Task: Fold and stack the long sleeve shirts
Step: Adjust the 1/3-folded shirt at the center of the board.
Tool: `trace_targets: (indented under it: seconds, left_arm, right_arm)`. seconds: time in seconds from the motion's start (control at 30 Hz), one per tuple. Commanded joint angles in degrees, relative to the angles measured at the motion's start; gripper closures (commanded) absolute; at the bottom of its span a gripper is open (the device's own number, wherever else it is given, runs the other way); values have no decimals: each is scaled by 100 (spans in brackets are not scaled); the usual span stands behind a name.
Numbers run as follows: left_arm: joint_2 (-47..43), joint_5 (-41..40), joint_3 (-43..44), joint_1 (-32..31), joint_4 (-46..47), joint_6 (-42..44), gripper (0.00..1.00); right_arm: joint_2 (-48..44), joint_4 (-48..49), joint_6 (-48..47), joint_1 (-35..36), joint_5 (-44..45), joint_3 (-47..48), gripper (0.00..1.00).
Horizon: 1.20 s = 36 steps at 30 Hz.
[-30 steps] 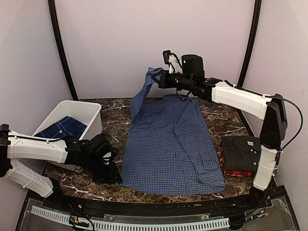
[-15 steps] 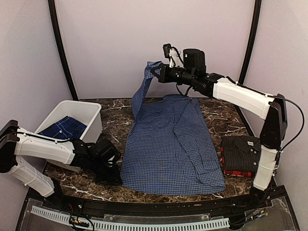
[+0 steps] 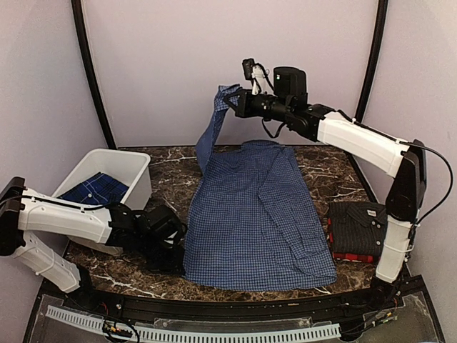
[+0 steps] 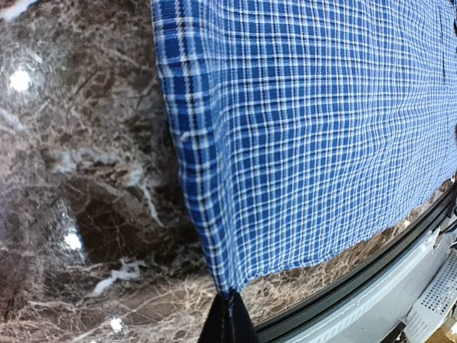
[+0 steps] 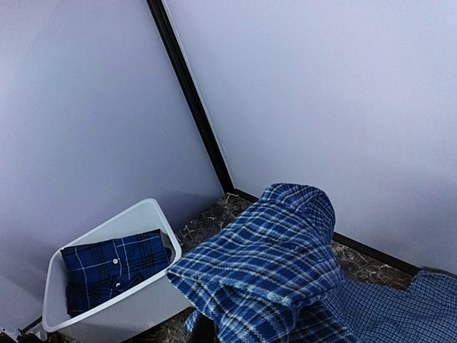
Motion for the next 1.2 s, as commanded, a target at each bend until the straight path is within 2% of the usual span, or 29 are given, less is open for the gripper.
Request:
trace_targets:
  seconds: [0.0, 0.23, 0.37, 0.4, 0.47, 0.53, 0.67, 0.8, 1.0, 1.17]
  left_arm:
    - [-110, 159, 185, -180, -442, 136, 100]
    - [-289, 500, 237, -212, -416, 390, 100]
    - [-350, -16, 575, -208, -863, 419, 84]
    - [-368, -133, 650, -205, -943, 403, 74]
    - [-391, -389, 854, -140, -1096, 373, 68]
    - [-397, -546, 1046, 13, -1242, 400, 66]
    - [-455, -704, 1309, 655, -1473, 577, 65]
    - [-332, -618, 1829, 1376, -1330, 1143, 65]
    - [704, -1255, 3350, 2262, -1451, 2029, 64]
    - [1884, -1197, 4416, 2795, -981, 2449, 59]
  right_arm:
    - [-180, 348, -113, 0, -117, 214, 100]
    - [-71, 337, -14, 23, -367, 335, 100]
    - [-207, 408, 138, 220, -660, -257, 100]
    - [-296, 566, 245, 293, -790, -584, 100]
    - [-441, 810, 453, 484, -1064, -1177, 100]
    - [-592, 918, 528, 721, -1081, -1766, 100]
    - [-1102, 1434, 880, 1038, -937, -3288, 100]
    - [-1382, 1557, 1174, 1216, -735, -4363, 100]
    - [-1656, 1456, 1399, 1464, -356, -5462, 100]
    - [-1746, 1343, 1462, 1661, -142, -5801, 100]
